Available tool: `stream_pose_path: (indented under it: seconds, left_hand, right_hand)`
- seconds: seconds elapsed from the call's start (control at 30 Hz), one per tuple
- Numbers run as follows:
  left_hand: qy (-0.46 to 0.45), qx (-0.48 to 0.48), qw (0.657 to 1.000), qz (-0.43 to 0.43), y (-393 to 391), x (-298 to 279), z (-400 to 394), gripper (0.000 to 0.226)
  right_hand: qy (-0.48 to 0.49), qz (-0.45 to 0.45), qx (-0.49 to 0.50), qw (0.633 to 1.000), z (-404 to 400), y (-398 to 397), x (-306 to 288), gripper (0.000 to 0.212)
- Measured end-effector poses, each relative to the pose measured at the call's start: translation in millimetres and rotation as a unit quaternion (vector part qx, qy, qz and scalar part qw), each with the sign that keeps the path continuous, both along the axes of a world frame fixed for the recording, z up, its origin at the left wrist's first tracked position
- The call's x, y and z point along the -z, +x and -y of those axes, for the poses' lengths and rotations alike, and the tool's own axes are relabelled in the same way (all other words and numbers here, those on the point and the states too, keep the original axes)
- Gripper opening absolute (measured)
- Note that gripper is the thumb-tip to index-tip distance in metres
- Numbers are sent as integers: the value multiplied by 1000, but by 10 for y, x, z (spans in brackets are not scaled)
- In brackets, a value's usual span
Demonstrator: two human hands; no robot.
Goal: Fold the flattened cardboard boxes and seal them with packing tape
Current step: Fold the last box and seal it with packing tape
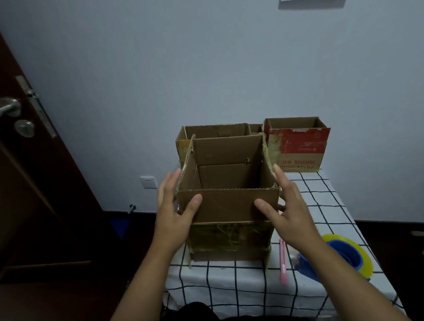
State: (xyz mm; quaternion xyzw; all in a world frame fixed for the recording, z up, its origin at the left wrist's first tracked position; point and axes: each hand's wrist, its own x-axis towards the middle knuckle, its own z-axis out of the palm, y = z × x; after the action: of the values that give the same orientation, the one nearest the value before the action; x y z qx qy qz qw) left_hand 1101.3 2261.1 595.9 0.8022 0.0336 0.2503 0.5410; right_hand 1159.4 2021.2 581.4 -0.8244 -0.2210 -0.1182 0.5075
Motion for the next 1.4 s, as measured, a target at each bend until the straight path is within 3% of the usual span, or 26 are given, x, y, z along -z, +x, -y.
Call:
stream_pose_path:
  seconds: [0.07, 0.17, 0.27, 0.37, 0.43, 0.53, 0.7, 0.97, 1.2, 1.4]
  left_hand:
    - [34, 6, 999, -21, -2, -55, -127, 42]
    - [-16, -54, 998, -12, -3, -40, -259, 34]
    - [42, -92, 995, -25, 1, -11, -163, 61]
    - [127, -131, 983, -22, 36, 57, 83, 96]
    - [158, -162, 974, -9, 51, 109, 198, 105]
    - [172, -188, 967, 3, 70, 141, 247, 110]
    - [256, -190, 948, 4, 75, 297, 267, 108]
    - [247, -169, 953, 43, 111, 413, 287, 93]
    - [410, -213, 879, 116, 103, 467, 278, 71]
    - [399, -242, 873, 142, 122, 353, 302, 69]
  right_hand:
    - [-53, 19, 2, 998, 81, 48, -87, 47]
    - [-33, 47, 66, 996, 173, 106, -142, 30]
    - [-46, 39, 98, 993, 152, 94, -129, 40]
    - [-87, 39, 97, 991, 15, 27, -46, 76]
    - [-89, 27, 121, 988, -70, -13, -8, 88]
    - [-84, 12, 143, 986, -127, -8, 62, 89]
    - [-74, -6, 148, 986, -159, -10, 205, 87]
    - [-17, 5, 133, 991, -160, -80, 203, 80]
    - [-10, -39, 125, 991, -144, -30, 374, 72]
    - [-20, -49, 119, 991, -158, 21, 342, 72]
